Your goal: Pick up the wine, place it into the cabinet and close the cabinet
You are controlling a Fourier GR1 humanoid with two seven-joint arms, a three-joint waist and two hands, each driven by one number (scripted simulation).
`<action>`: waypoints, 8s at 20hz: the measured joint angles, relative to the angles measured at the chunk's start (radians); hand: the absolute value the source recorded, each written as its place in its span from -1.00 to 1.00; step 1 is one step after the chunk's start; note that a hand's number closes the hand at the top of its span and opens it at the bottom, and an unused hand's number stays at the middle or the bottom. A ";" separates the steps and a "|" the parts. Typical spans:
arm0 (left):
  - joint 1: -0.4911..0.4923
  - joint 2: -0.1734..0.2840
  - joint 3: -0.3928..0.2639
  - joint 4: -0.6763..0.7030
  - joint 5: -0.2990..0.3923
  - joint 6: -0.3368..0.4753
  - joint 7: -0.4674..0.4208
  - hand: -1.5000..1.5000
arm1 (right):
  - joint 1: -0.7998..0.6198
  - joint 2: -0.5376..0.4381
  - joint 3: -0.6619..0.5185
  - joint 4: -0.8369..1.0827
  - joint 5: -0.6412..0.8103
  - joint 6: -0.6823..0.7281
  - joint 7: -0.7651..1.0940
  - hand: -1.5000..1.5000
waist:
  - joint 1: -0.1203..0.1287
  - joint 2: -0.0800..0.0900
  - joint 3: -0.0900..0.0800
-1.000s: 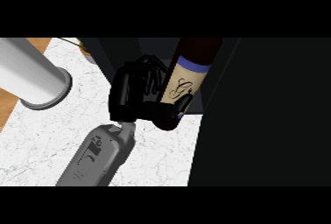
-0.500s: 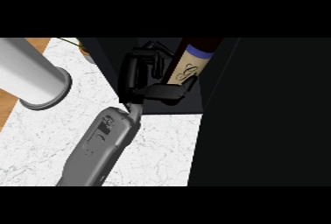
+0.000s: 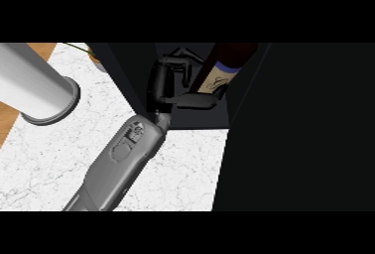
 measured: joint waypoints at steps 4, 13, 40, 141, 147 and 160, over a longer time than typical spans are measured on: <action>-0.005 0.000 0.000 0.058 0.024 -0.004 -0.046 1.00 | 0.011 0.004 -0.010 0.004 -0.007 0.013 -0.015 -1.00 | 0.001 0.000 0.000; -0.012 0.000 -0.041 0.227 0.144 0.000 -0.187 1.00 | 0.012 0.017 0.003 0.004 -0.012 0.015 -0.016 -1.00 | -0.007 0.001 0.000; -0.196 0.001 0.055 0.749 0.370 -0.083 -0.510 1.00 | -0.013 0.039 0.011 0.037 -0.028 0.038 -0.043 -1.00 | -0.028 0.010 -0.001; -0.390 0.003 0.154 1.030 0.609 -0.035 -0.355 1.00 | 0.025 0.112 0.008 0.074 -0.112 0.120 -0.151 -1.00 | -0.132 0.055 -0.002; -0.414 0.037 0.088 1.069 0.537 0.030 -0.366 1.00 | 0.021 0.111 0.006 0.076 -0.118 0.127 -0.154 -1.00 | -0.137 0.059 -0.001; -0.387 0.084 -0.012 1.079 0.429 0.203 -0.336 1.00 | 0.017 0.116 0.013 0.078 -0.123 0.138 -0.165 -1.00 | -0.148 0.069 -0.002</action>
